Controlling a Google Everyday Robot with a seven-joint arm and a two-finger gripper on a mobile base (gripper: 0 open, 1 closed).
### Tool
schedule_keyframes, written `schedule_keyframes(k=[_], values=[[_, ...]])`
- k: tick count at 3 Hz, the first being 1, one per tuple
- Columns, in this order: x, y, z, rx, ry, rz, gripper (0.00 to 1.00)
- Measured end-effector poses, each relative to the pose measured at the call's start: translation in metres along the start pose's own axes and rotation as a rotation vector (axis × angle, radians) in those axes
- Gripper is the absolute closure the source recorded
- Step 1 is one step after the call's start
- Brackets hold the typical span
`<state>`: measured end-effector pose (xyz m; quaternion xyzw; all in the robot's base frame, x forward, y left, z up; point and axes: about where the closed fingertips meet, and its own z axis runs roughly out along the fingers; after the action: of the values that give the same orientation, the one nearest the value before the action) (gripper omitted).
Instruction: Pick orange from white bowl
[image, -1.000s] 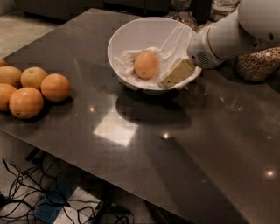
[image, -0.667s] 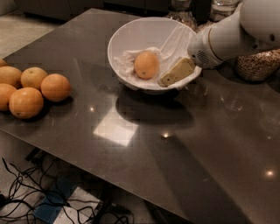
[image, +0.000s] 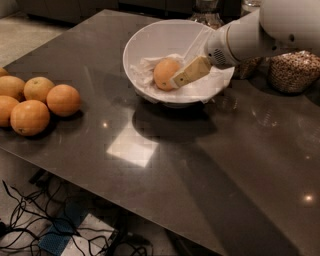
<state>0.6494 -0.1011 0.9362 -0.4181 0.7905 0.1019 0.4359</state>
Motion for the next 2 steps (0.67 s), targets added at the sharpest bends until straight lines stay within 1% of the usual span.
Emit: schedule_keyframes(k=[1, 2], values=[[-0.013, 0.004, 0.020, -0.037, -0.015, -0.015, 0.00], [-0.016, 0.007, 0.036, -0.065, -0.014, -0.020, 0.04]])
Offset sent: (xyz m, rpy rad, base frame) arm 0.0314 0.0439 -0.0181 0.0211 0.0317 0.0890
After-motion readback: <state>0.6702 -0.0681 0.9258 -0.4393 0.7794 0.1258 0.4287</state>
